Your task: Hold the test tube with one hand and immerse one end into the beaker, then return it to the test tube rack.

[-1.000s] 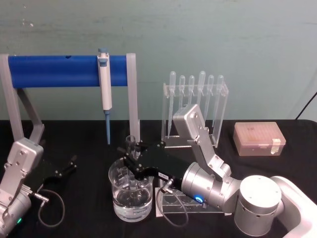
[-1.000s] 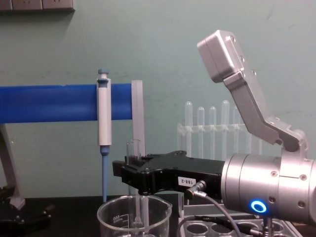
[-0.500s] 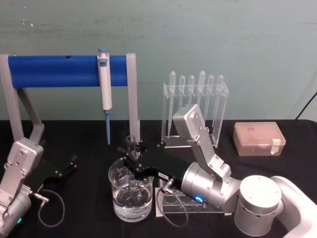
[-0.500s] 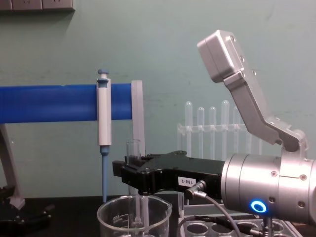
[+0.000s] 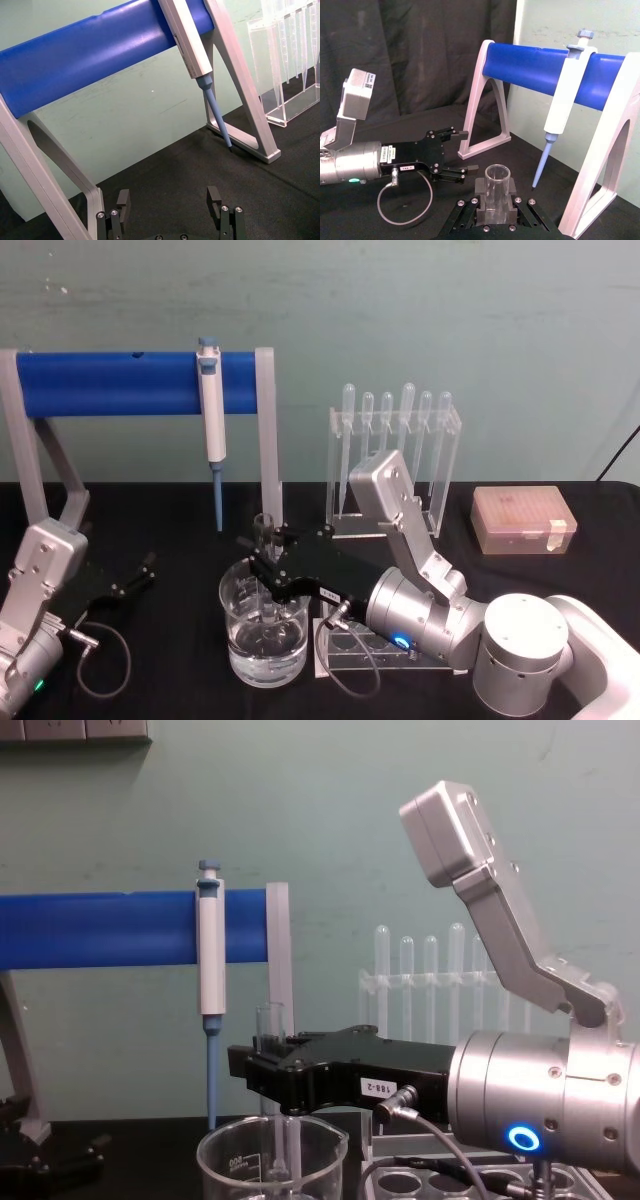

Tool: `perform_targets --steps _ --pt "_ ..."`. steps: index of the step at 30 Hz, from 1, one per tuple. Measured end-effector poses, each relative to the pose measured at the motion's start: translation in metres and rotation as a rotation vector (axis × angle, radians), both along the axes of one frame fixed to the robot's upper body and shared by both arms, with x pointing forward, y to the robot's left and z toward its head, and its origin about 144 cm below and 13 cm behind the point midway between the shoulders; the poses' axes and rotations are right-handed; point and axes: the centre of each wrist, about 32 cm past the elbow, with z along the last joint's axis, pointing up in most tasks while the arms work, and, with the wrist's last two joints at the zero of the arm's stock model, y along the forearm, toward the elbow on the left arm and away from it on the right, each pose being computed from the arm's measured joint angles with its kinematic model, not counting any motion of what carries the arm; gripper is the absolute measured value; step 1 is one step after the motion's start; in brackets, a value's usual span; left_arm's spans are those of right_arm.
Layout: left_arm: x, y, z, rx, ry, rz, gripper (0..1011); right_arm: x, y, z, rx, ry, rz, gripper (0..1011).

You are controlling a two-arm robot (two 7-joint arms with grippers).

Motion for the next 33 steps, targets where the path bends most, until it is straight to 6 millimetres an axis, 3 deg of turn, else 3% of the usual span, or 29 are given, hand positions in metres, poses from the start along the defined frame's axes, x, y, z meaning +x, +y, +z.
perform_targets --steps 33 --pt "0.0000 0.0000 0.0000 0.000 0.000 0.000 1000 0.0000 0.0000 0.0000 0.000 0.000 0.000 225"
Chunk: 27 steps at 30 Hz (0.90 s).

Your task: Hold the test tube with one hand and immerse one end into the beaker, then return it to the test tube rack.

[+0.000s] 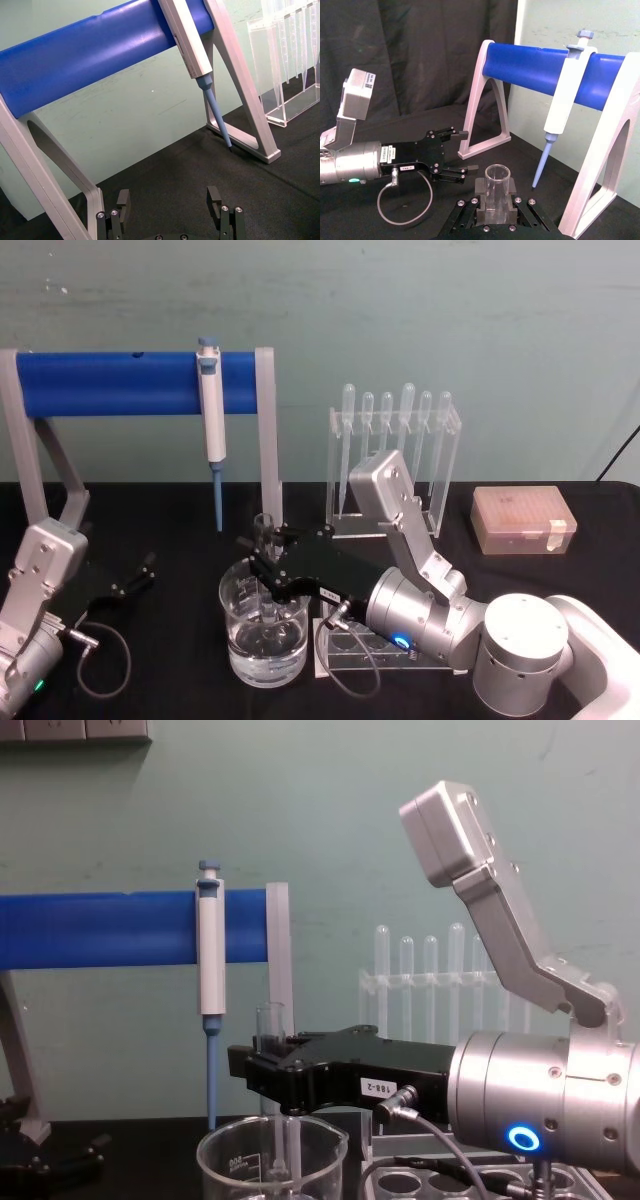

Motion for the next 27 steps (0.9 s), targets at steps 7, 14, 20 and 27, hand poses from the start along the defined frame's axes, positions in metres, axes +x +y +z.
perform_targets --steps 7,14,20,27 --pt "0.0000 0.0000 0.0000 0.000 0.000 0.000 1000 0.0000 0.0000 0.0000 0.000 0.000 0.000 225" --pt "0.0000 0.0000 0.0000 0.000 0.000 0.000 1000 0.0000 0.0000 0.0000 0.000 0.000 0.000 225" --pt "0.0000 0.0000 0.0000 0.000 0.000 0.000 1000 0.0000 0.0000 0.0000 0.000 0.000 0.000 225" --pt "0.0000 0.0000 0.0000 0.000 0.000 0.000 1000 0.0000 0.0000 0.0000 0.000 0.000 0.000 225"
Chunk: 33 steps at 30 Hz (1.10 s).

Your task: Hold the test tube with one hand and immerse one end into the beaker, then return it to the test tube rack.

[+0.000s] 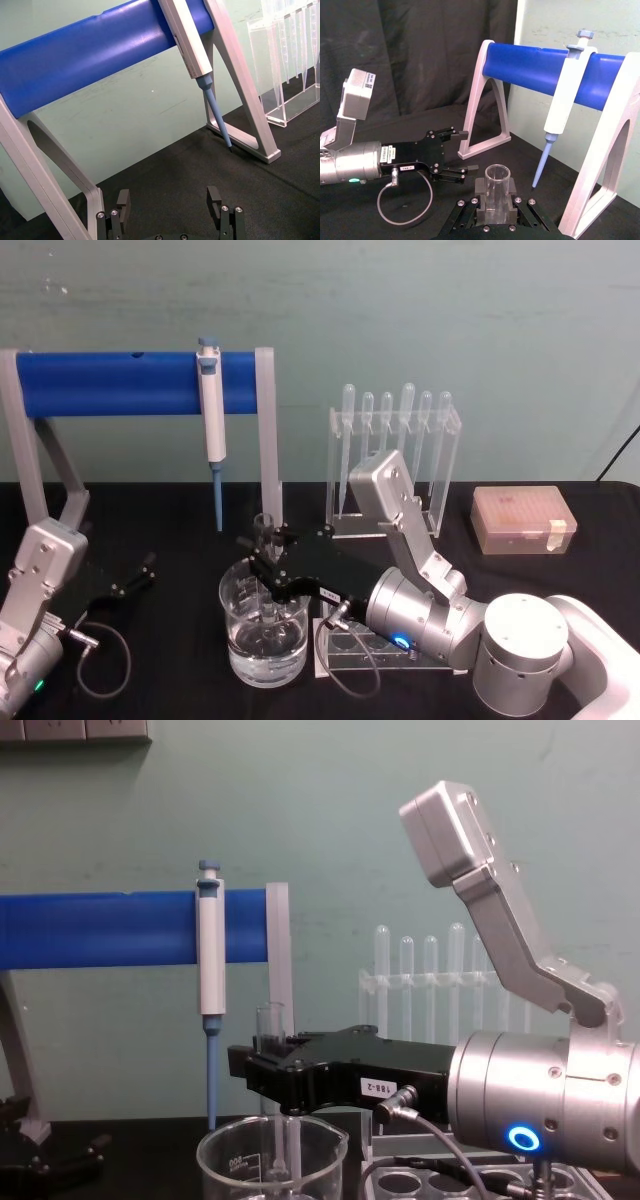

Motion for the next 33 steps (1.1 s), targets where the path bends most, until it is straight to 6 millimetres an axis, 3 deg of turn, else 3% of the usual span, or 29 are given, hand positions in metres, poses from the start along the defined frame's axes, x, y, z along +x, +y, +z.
perform_targets --steps 33 --pt "0.0000 0.0000 0.0000 0.000 0.000 0.000 1000 0.0000 0.0000 0.0000 0.000 0.000 0.000 225"
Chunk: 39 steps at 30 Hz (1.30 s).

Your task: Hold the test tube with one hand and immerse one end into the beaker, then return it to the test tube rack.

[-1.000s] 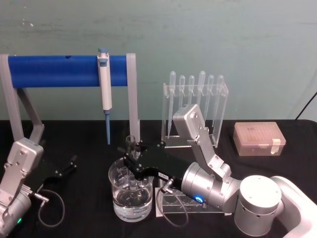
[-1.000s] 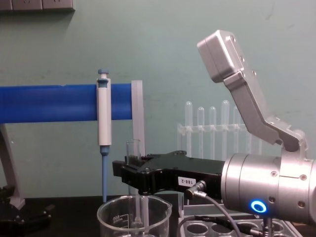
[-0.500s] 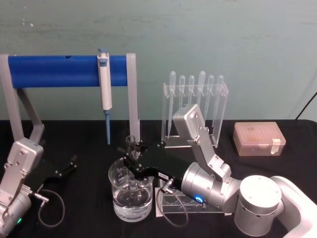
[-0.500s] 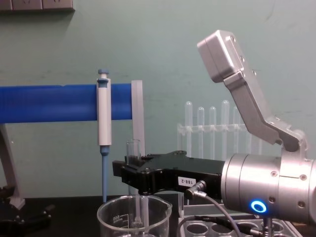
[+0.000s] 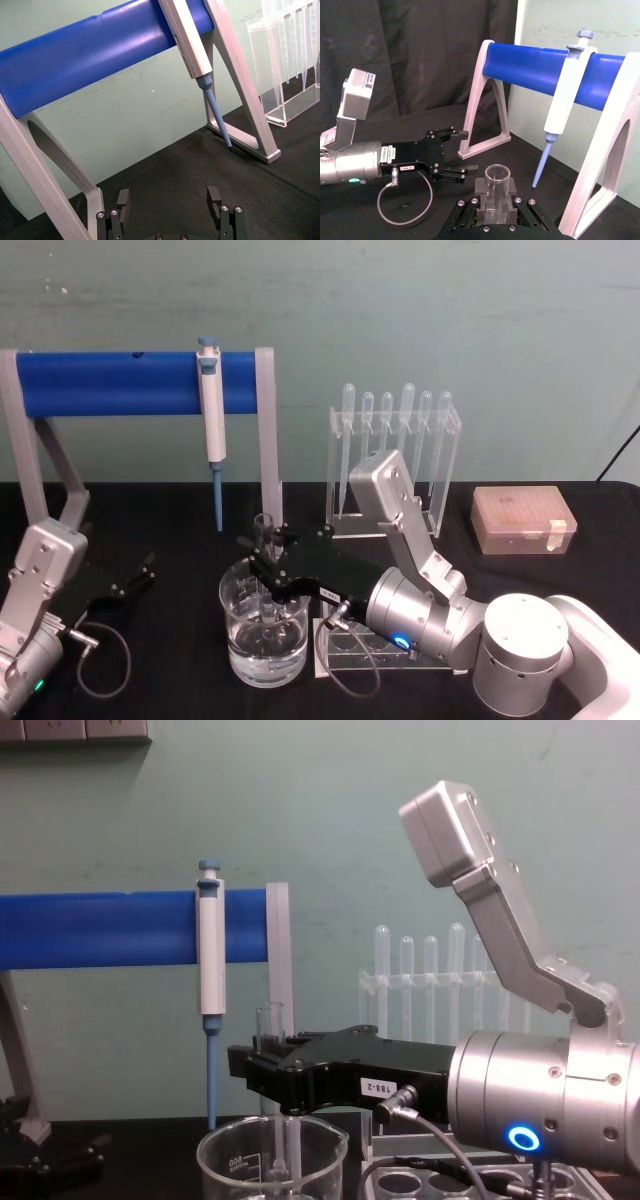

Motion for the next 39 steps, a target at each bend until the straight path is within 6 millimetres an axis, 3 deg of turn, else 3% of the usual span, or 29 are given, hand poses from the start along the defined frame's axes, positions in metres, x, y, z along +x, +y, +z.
perform_targets --steps 28,39 --pt "0.000 0.000 0.000 0.000 0.000 0.000 1000 0.000 0.000 0.000 0.001 0.000 0.000 226" --pt "0.000 0.000 0.000 0.000 0.000 0.000 1000 -0.004 0.001 0.025 0.026 -0.045 0.013 225"
